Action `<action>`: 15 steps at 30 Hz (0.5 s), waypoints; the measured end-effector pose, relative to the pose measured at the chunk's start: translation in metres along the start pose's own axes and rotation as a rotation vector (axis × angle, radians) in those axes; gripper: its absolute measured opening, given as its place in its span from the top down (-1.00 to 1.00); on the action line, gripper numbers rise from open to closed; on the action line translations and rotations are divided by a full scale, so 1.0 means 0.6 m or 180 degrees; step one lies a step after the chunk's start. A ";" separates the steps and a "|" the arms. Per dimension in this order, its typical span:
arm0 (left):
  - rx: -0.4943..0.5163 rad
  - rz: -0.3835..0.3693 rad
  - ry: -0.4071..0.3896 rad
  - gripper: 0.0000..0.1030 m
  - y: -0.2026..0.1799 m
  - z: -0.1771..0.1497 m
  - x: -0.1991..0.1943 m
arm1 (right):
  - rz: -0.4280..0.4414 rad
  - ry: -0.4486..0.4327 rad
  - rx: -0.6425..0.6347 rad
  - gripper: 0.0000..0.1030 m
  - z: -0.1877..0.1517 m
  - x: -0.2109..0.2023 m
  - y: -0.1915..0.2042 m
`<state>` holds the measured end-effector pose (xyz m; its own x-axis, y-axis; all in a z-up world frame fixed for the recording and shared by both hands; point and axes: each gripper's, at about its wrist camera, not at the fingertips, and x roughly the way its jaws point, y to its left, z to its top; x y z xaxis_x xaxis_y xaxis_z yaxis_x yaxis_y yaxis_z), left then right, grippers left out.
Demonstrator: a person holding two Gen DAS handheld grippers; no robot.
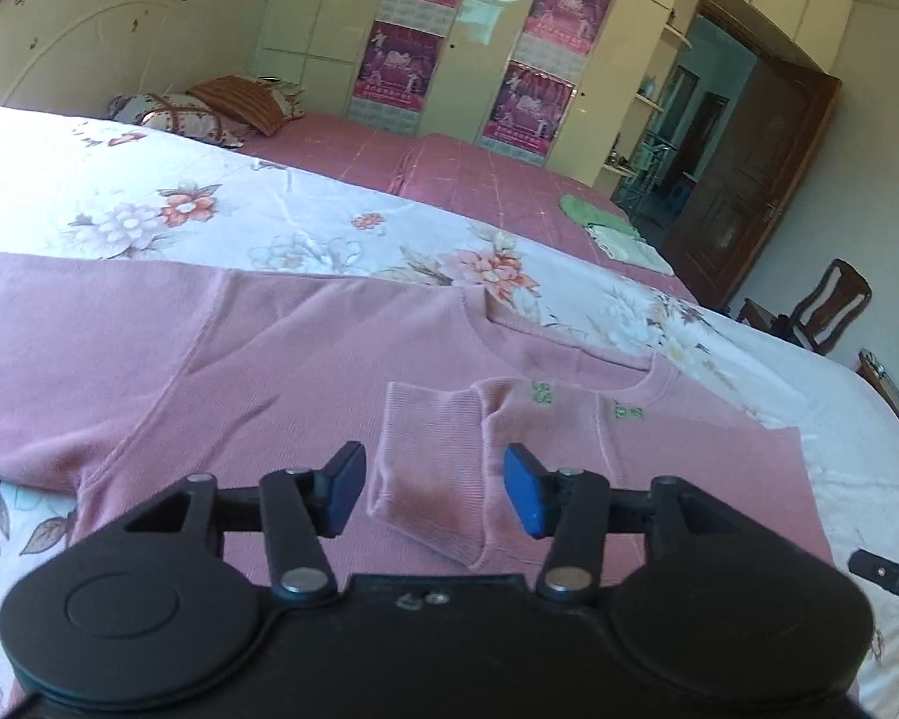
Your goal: Fold small clothes
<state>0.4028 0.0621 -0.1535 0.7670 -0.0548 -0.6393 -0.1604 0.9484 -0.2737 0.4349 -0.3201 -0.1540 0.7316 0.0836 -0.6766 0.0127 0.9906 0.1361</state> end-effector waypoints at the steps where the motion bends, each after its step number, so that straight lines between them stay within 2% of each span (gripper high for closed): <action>1: 0.0031 -0.0033 0.0041 0.03 -0.009 -0.001 0.010 | 0.0027 0.0030 -0.0020 0.25 0.003 0.012 0.008; 4: 0.0112 -0.0007 0.0196 0.01 -0.025 -0.012 0.048 | 0.0056 0.0132 -0.0112 0.25 0.006 0.047 0.030; 7: 0.0141 0.0096 0.0389 0.02 -0.017 -0.029 0.081 | -0.0042 0.0265 -0.0247 0.25 -0.005 0.075 0.029; 10: 0.0172 0.0118 0.0400 0.02 -0.015 -0.027 0.072 | -0.0101 0.0356 -0.0322 0.25 -0.013 0.084 0.015; 11: 0.0127 0.0099 0.0409 -0.03 -0.013 -0.022 0.063 | -0.0096 0.0356 -0.0287 0.25 -0.010 0.077 0.013; 12: 0.0083 0.0105 0.0395 -0.21 -0.011 -0.017 0.052 | -0.0064 0.0322 -0.0224 0.25 -0.006 0.068 0.011; 14: 0.0044 0.0169 0.0308 -0.38 -0.005 -0.012 0.030 | 0.0055 0.0230 -0.0142 0.25 0.001 0.049 0.014; 15: 0.0059 0.0200 0.0263 -0.40 -0.001 -0.008 0.017 | 0.0102 0.0195 -0.0171 0.25 0.004 0.041 0.023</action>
<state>0.4076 0.0593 -0.1634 0.7018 -0.0198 -0.7121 -0.1944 0.9563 -0.2182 0.4546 -0.3044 -0.1669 0.6879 0.1203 -0.7158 -0.0480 0.9915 0.1205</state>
